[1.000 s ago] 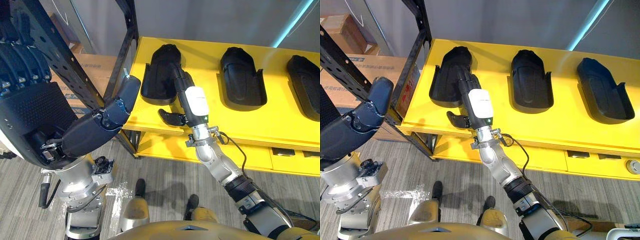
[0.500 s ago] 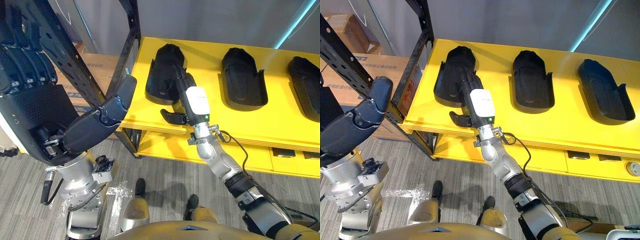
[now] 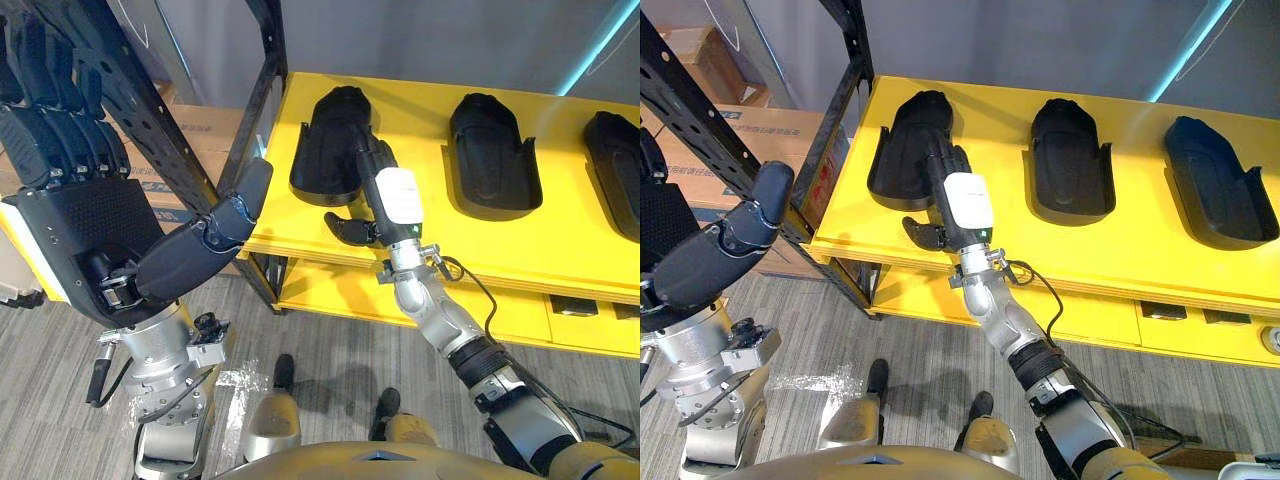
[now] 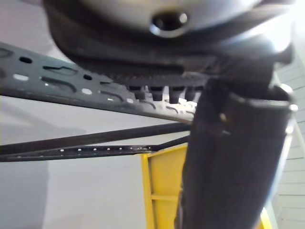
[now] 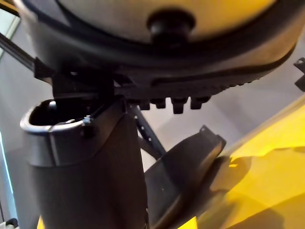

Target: Walk over and take three plastic housings, then place them on the shelf

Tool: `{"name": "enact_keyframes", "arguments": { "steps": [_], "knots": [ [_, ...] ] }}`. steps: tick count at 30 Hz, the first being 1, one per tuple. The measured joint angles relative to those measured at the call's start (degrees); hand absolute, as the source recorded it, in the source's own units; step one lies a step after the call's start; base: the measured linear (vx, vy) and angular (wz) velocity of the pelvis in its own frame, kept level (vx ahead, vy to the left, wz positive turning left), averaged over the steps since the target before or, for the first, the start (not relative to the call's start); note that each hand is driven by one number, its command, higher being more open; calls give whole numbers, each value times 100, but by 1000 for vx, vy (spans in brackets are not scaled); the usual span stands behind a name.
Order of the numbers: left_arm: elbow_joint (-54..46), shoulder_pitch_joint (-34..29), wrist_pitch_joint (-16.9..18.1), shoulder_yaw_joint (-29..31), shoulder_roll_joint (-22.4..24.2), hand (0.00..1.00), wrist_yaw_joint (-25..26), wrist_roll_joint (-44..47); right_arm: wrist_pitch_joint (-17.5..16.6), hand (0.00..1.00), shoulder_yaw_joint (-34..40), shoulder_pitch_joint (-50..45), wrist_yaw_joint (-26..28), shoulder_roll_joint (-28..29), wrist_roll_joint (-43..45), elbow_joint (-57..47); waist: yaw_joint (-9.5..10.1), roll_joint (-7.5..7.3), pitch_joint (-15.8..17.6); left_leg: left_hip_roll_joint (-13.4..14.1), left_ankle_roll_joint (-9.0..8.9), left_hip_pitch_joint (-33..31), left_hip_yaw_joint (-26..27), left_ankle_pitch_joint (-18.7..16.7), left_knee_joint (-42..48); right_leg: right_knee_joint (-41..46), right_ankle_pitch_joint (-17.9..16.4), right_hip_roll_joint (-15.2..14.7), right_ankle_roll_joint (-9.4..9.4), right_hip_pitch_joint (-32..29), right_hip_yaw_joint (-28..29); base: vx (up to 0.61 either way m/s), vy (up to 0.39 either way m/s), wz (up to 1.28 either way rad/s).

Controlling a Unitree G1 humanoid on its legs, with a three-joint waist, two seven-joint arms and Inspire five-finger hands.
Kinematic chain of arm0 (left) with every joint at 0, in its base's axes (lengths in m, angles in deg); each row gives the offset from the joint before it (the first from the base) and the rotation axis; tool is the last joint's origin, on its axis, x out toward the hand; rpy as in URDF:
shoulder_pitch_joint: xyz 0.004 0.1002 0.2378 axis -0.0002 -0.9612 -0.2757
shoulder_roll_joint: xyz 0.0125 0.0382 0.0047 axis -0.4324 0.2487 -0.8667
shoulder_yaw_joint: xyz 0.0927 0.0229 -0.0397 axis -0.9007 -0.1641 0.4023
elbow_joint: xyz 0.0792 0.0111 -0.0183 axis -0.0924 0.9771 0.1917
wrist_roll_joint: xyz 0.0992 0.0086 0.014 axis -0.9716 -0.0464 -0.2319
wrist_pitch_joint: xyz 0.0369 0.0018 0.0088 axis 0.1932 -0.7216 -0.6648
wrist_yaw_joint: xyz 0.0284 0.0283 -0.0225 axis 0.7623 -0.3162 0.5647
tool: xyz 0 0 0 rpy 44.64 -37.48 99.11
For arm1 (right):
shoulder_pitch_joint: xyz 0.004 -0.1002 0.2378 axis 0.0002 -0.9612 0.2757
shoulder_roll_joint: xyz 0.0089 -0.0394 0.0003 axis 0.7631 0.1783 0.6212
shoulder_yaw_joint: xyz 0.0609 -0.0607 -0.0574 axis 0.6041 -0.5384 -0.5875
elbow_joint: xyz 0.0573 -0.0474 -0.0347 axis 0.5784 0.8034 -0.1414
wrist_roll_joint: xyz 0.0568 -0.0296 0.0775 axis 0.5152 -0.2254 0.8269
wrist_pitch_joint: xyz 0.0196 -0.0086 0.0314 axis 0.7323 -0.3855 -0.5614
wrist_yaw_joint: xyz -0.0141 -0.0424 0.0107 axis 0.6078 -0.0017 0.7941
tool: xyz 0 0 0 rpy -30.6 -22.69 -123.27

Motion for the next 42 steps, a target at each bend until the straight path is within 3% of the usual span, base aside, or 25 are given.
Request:
{"name": "enact_keyframes", "arguments": {
  "steps": [26, 33, 42],
  "knots": [
    [0, 24, -14, -170, -1, 100, -63, 189, 246, 100, -8, 368, 24, -50, -9, 333, 4, 45, 13, -38, 23, -7, -13, 47, -1, 45, 13, -47, 16, -8, -19, 0, 0, 0],
    [0, 199, 6, -119, -3, 100, -2, 186, 221, 100, -7, 644, -55, -260, -18, 446, 16, 160, 77, -37, 22, -171, -119, 136, 0, 90, 18, -45, 29, -119, -101, -22, -15, 7],
    [0, 197, 5, -98, -2, 100, -170, 228, 337, 100, -28, 697, -78, -265, -240, 475, 37, 166, 83, -38, 22, -171, -127, 140, 0, 92, 10, -44, 45, -112, -104, -2, -7, 0]
  ]
}}
